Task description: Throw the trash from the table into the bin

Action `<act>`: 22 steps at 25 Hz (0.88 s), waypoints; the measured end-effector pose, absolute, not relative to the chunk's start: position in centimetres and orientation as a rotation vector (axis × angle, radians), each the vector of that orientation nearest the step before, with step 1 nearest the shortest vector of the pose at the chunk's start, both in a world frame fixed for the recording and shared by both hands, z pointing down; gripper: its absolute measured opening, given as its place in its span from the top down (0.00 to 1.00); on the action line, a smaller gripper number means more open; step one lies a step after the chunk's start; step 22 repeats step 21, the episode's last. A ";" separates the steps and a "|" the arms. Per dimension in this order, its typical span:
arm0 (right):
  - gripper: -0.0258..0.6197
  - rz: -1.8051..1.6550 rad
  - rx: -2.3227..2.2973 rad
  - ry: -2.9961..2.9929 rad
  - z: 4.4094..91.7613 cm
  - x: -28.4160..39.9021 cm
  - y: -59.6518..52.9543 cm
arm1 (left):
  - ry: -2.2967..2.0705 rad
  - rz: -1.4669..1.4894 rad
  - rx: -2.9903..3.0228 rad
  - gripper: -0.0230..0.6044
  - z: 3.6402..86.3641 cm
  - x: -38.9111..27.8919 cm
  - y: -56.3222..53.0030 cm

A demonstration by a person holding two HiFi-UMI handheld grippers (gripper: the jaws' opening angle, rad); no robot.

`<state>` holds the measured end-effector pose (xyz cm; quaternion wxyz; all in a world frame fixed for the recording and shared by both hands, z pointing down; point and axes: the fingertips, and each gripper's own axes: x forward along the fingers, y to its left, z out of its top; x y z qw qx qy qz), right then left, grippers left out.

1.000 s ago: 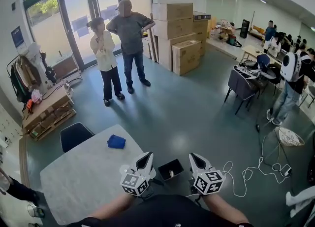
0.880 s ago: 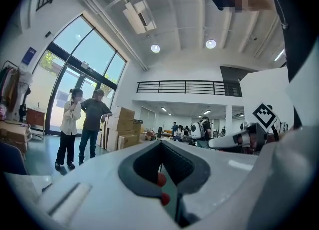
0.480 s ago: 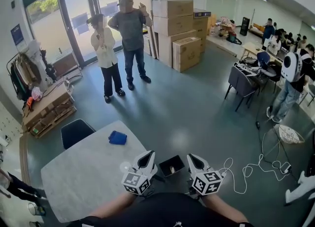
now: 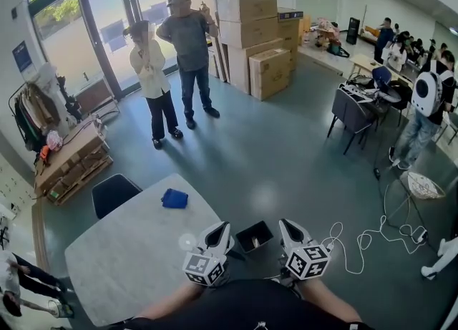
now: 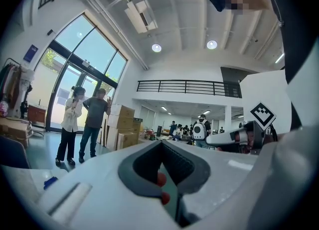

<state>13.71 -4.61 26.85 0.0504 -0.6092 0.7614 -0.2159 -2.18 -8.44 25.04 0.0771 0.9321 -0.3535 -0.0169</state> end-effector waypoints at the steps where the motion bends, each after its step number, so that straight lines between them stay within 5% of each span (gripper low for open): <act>1: 0.92 -0.654 -1.859 2.317 26.9 13.6 -4.6 | -1.055 -0.050 2.793 0.96 25.1 -2.2 -8.4; 22: 0.92 -0.690 -1.890 2.302 29.2 13.2 -3.2 | -1.014 -0.034 2.794 0.96 27.2 -1.5 -7.6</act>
